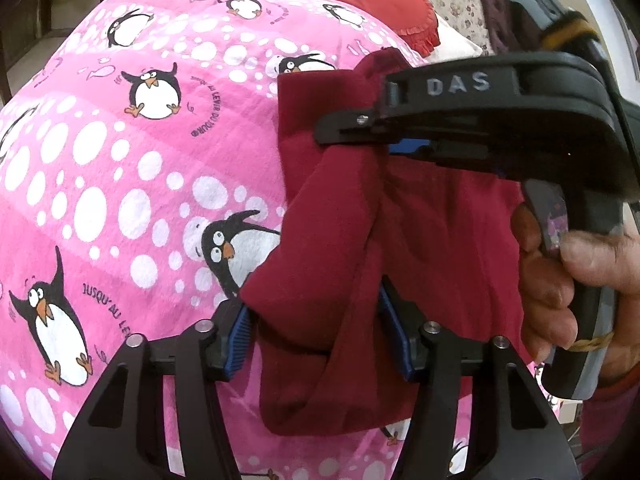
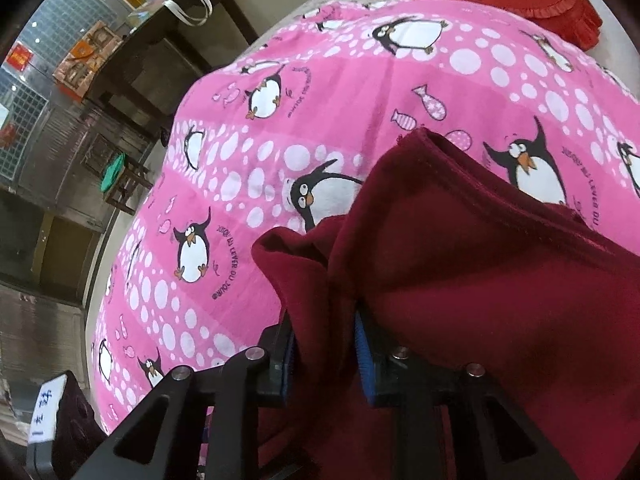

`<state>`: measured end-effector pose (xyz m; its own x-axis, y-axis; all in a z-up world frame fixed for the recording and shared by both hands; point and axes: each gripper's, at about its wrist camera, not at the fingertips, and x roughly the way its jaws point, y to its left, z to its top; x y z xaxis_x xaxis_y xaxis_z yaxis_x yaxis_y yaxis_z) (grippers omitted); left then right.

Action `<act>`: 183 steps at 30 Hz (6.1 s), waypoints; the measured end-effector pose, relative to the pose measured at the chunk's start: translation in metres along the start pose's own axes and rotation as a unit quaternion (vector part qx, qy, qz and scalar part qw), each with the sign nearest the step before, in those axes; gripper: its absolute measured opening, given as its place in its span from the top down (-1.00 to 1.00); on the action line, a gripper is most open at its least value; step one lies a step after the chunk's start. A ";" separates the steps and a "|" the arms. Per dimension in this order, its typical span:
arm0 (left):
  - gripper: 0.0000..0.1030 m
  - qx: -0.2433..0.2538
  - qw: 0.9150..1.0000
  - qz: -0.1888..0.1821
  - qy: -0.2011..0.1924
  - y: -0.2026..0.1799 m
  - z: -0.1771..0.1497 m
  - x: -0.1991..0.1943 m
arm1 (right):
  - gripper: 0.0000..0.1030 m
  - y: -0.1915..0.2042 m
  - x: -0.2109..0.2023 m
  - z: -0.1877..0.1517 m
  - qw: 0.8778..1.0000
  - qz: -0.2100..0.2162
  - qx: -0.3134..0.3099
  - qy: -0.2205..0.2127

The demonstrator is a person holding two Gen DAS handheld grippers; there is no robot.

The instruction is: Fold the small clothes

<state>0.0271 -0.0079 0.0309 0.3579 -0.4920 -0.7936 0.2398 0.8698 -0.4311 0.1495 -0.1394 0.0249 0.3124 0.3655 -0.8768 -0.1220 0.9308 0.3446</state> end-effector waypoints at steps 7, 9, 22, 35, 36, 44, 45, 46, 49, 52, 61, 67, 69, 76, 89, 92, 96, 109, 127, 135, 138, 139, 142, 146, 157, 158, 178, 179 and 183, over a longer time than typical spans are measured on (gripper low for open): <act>0.44 0.028 1.000 -0.005 -0.004 -0.024 -0.003 -0.020 | 0.69 -0.005 -0.048 -0.014 0.999 0.016 -0.007 -0.037; 0.46 0.041 0.999 -0.003 -0.011 -0.036 -0.004 -0.027 | 0.69 -0.009 -0.065 -0.019 0.999 0.016 -0.009 -0.049; 0.49 0.143 0.989 -0.043 -0.022 -0.169 -0.008 -0.053 | 0.72 -0.074 -0.191 -0.063 0.991 -0.001 0.008 -0.132; 0.49 0.235 0.970 -0.044 0.031 -0.289 -0.038 0.032 | 0.72 -0.209 -0.230 -0.142 0.980 -0.061 0.116 -0.152; 0.49 0.237 0.970 -0.041 0.036 -0.292 -0.041 0.039 | 0.72 -0.217 -0.224 -0.145 0.979 -0.064 0.124 -0.149; -0.21 0.221 0.970 -0.093 0.049 -0.280 -0.042 0.002 | 0.62 -0.246 -0.217 -0.168 0.969 -0.032 0.191 -0.153; -0.21 0.229 0.968 -0.091 0.038 -0.274 -0.040 -0.010 | 0.59 -0.245 -0.223 -0.174 0.969 -0.023 0.191 -0.153; -0.22 0.234 0.968 -0.084 0.029 -0.272 -0.039 -0.014 | 0.54 -0.242 -0.227 -0.179 0.970 -0.012 0.186 -0.153; -0.22 0.239 0.971 -0.025 0.000 -0.252 -0.033 -0.021 | -0.04 -0.227 -0.234 -0.196 0.971 0.008 0.177 -0.163; -0.22 0.214 0.977 0.002 0.012 -0.235 -0.030 -0.001 | -0.07 -0.212 -0.228 -0.200 0.972 0.022 0.168 -0.161; -0.22 0.245 0.968 0.008 0.048 -0.239 -0.069 0.051 | 0.12 -0.210 -0.197 -0.230 0.983 -0.088 0.118 -0.113; -0.22 0.245 0.969 0.011 0.028 -0.245 -0.068 0.042 | 0.12 -0.208 -0.216 -0.229 0.980 -0.050 0.135 -0.137; -0.22 0.244 0.970 0.014 0.007 -0.243 -0.063 0.031 | 0.12 -0.197 -0.232 -0.218 0.976 -0.064 0.120 -0.171; -0.22 0.225 0.974 0.014 0.027 -0.233 -0.059 0.042 | -0.34 -0.189 -0.233 -0.137 0.970 -0.082 0.070 -0.217; -0.24 0.252 0.967 0.015 0.027 -0.240 -0.064 0.055 | 0.80 -0.230 -0.188 -0.118 0.976 -0.134 0.056 -0.163; -0.24 0.257 0.966 0.016 0.028 -0.237 -0.067 0.053 | 0.77 -0.225 -0.208 -0.129 0.976 -0.095 0.078 -0.179; -0.24 0.249 0.968 0.008 0.028 -0.231 -0.068 0.052 | 0.60 -0.190 -0.235 -0.167 0.982 -0.023 0.056 -0.178; -0.52 0.143 0.988 -0.061 -0.001 -0.196 -0.040 0.024 | -0.12 -0.219 -0.210 -0.253 0.976 -0.027 0.117 -0.183; -0.40 0.050 0.990 -0.122 0.040 -0.170 -0.006 0.073 | 0.13 -0.229 -0.175 -0.227 0.960 0.074 0.174 -0.207; -0.20 0.087 0.986 -0.138 0.036 -0.158 -0.018 -0.005 | 0.25 -0.174 -0.211 -0.237 0.958 0.146 0.147 -0.201; -0.20 0.083 0.987 -0.125 0.055 -0.142 -0.032 -0.025 | 0.25 -0.148 -0.204 -0.254 0.957 0.170 0.148 -0.181; -0.20 0.080 0.988 -0.118 0.057 -0.135 -0.039 -0.030 | 0.25 -0.140 -0.198 -0.257 0.960 0.168 0.142 -0.176; -0.20 0.092 0.991 -0.064 0.073 -0.114 -0.068 -0.026 | 0.19 -0.127 -0.164 -0.276 0.972 0.136 0.143 -0.124; -0.20 0.108 0.992 -0.019 0.063 -0.106 -0.091 -0.025 | 0.05 -0.133 -0.163 -0.295 0.974 0.100 0.171 -0.109; -0.22 0.137 0.989 0.050 0.006 -0.123 -0.098 -0.042 | 0.04 -0.075 -0.226 -0.297 0.983 0.014 0.034 -0.178; -0.22 0.135 0.989 0.052 0.002 -0.123 -0.099 -0.044 | 0.04 -0.070 -0.222 -0.296 0.984 0.015 0.024 -0.176; -0.22 0.143 0.985 0.076 -0.055 -0.144 -0.108 -0.065 | 0.10 -0.062 -0.183 -0.303 0.987 -0.059 0.046 -0.142; -0.22 0.142 0.985 0.076 -0.058 -0.145 -0.109 -0.067 | 0.10 -0.060 -0.189 -0.306 0.986 -0.061 0.050 -0.150; -0.22 0.136 0.985 0.072 -0.078 -0.148 -0.110 -0.080 | 0.07 -0.057 -0.207 -0.309 0.979 -0.072 0.069 -0.179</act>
<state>-0.1367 -0.0933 0.1109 0.5360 -0.3818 -0.7530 0.4020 0.8997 -0.1701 -0.1994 -0.2679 0.0832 0.6293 0.1840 -0.7550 0.0688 0.9546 0.2900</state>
